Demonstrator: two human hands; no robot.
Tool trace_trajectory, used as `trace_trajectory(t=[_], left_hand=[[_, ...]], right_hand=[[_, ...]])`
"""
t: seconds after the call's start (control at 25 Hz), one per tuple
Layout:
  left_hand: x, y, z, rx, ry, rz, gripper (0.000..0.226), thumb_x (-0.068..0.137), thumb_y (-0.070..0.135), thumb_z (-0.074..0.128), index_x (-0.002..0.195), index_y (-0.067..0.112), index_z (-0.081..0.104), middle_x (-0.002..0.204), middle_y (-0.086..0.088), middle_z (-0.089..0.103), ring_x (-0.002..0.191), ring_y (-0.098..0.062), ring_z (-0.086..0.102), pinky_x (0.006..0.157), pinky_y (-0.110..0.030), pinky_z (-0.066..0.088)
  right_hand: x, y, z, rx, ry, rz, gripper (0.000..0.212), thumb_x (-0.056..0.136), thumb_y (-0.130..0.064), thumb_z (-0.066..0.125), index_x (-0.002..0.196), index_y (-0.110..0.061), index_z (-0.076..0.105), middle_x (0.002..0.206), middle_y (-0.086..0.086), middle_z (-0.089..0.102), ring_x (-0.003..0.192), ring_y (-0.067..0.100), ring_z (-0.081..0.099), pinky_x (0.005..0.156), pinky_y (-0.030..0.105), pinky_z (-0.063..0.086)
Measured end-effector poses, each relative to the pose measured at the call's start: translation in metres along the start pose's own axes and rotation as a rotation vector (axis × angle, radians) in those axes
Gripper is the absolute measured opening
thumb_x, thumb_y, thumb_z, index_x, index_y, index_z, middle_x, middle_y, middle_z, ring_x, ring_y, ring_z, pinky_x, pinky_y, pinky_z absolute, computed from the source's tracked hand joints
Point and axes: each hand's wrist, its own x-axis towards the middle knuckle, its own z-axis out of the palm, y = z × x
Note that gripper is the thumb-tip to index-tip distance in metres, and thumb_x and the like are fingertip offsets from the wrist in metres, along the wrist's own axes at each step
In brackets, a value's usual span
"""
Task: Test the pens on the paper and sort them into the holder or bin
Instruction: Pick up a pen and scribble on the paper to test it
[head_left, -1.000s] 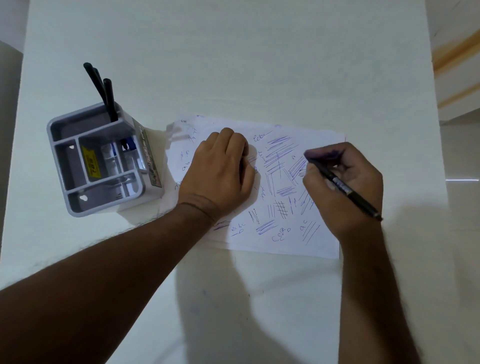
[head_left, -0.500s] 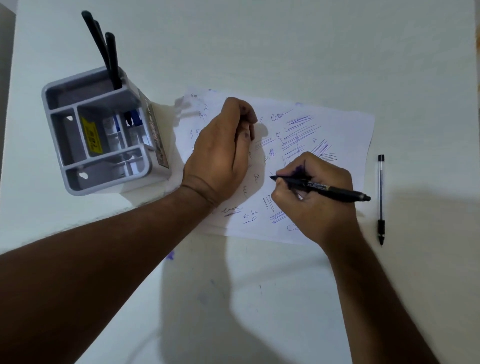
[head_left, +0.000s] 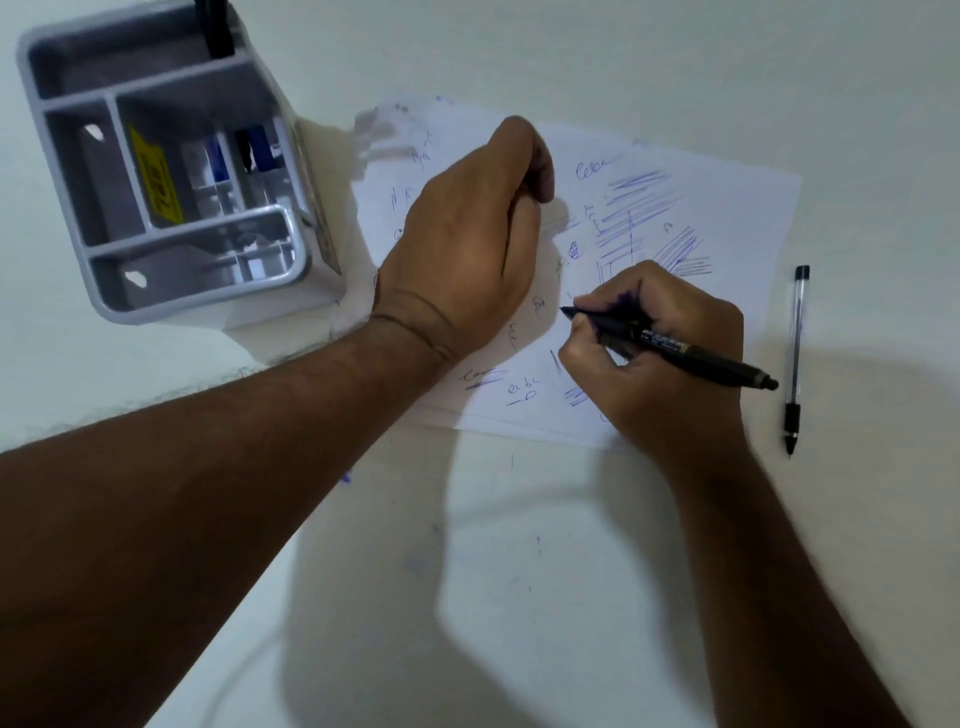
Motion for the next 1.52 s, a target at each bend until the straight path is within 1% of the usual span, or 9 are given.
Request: trace_trajectory(t=[0.2, 0.4, 0.52, 0.6, 0.68, 0.8, 0.92, 1.28, 1.52], left_hand=[[0.000, 0.000, 0.003, 0.041, -0.011, 0.023, 0.029, 0.089, 0.014, 0.036, 0.100, 0.001, 0.060, 0.078, 0.003, 0.051, 0.069, -0.018, 0.045, 0.066, -0.031, 0.037], [0.000, 0.001, 0.004, 0.058, -0.018, 0.022, 0.032, 0.089, 0.015, 0.035, 0.101, -0.001, 0.060, 0.079, 0.003, 0.051, 0.071, -0.018, 0.045, 0.068, -0.033, 0.037], [0.000, 0.001, 0.004, 0.066, -0.019, 0.019, 0.032, 0.089, 0.015, 0.035, 0.100, 0.000, 0.060, 0.079, 0.003, 0.051, 0.071, -0.018, 0.045, 0.067, -0.035, 0.039], [0.000, 0.001, 0.004, 0.067, -0.017, 0.020, 0.031, 0.089, 0.014, 0.035, 0.100, -0.001, 0.060, 0.079, 0.004, 0.050, 0.070, -0.019, 0.045, 0.067, -0.034, 0.038], [0.001, 0.000, 0.005, 0.064, -0.013, 0.022, 0.031, 0.089, 0.014, 0.036, 0.100, -0.001, 0.060, 0.079, 0.003, 0.050, 0.070, -0.019, 0.045, 0.066, -0.033, 0.036], [0.001, -0.001, 0.006, 0.067, -0.013, 0.027, 0.031, 0.090, 0.014, 0.036, 0.100, -0.002, 0.061, 0.079, 0.002, 0.051, 0.070, -0.019, 0.044, 0.067, -0.031, 0.034], [0.001, -0.001, 0.006, 0.082, -0.021, 0.027, 0.031, 0.089, 0.015, 0.036, 0.100, -0.001, 0.060, 0.079, 0.003, 0.050, 0.071, -0.019, 0.044, 0.067, -0.032, 0.033], [0.001, -0.001, 0.005, 0.103, -0.035, 0.025, 0.027, 0.088, 0.013, 0.038, 0.100, 0.000, 0.060, 0.078, 0.003, 0.050, 0.071, -0.019, 0.044, 0.068, -0.030, 0.032], [0.001, -0.001, 0.006, 0.132, -0.051, 0.023, 0.024, 0.087, 0.011, 0.041, 0.099, 0.001, 0.059, 0.078, 0.003, 0.049, 0.072, -0.021, 0.044, 0.068, -0.035, 0.035]], right_hand=[[0.000, 0.000, 0.003, -0.041, 0.027, 0.021, 0.009, 0.083, -0.017, 0.074, 0.090, -0.012, 0.073, 0.080, -0.006, 0.075, 0.076, 0.012, 0.076, 0.070, 0.037, 0.063], [0.001, 0.001, 0.002, -0.046, 0.045, 0.009, 0.009, 0.084, -0.018, 0.074, 0.091, -0.012, 0.073, 0.078, -0.009, 0.072, 0.073, 0.007, 0.073, 0.068, 0.025, 0.059], [0.005, 0.001, 0.001, 0.039, 0.089, 0.073, 0.006, 0.084, -0.015, 0.071, 0.087, -0.020, 0.070, 0.069, -0.006, 0.066, 0.061, 0.008, 0.066, 0.058, 0.028, 0.054], [0.016, 0.000, -0.006, 0.155, 0.080, 0.158, 0.013, 0.083, -0.014, 0.068, 0.084, -0.027, 0.066, 0.064, -0.002, 0.063, 0.053, 0.019, 0.058, 0.052, 0.032, 0.048], [0.025, 0.000, -0.012, 0.144, 0.009, 0.113, 0.010, 0.082, -0.013, 0.069, 0.084, -0.023, 0.068, 0.066, -0.002, 0.066, 0.054, 0.024, 0.061, 0.052, 0.032, 0.049], [0.020, -0.001, -0.006, 0.095, -0.035, 0.002, 0.008, 0.083, -0.015, 0.073, 0.087, -0.021, 0.070, 0.071, -0.012, 0.069, 0.058, 0.008, 0.064, 0.056, 0.025, 0.049], [0.011, 0.002, 0.001, -0.036, -0.026, -0.051, 0.007, 0.082, -0.015, 0.076, 0.089, -0.017, 0.073, 0.077, -0.011, 0.071, 0.070, 0.007, 0.070, 0.064, 0.021, 0.053], [0.016, 0.005, 0.003, -0.059, 0.057, -0.050, 0.008, 0.084, -0.016, 0.075, 0.089, -0.010, 0.073, 0.077, -0.012, 0.069, 0.072, 0.009, 0.074, 0.066, 0.029, 0.060], [0.014, 0.006, 0.002, -0.074, 0.033, -0.061, 0.008, 0.082, -0.015, 0.074, 0.087, -0.010, 0.073, 0.075, -0.011, 0.068, 0.069, 0.009, 0.071, 0.064, 0.022, 0.055]])
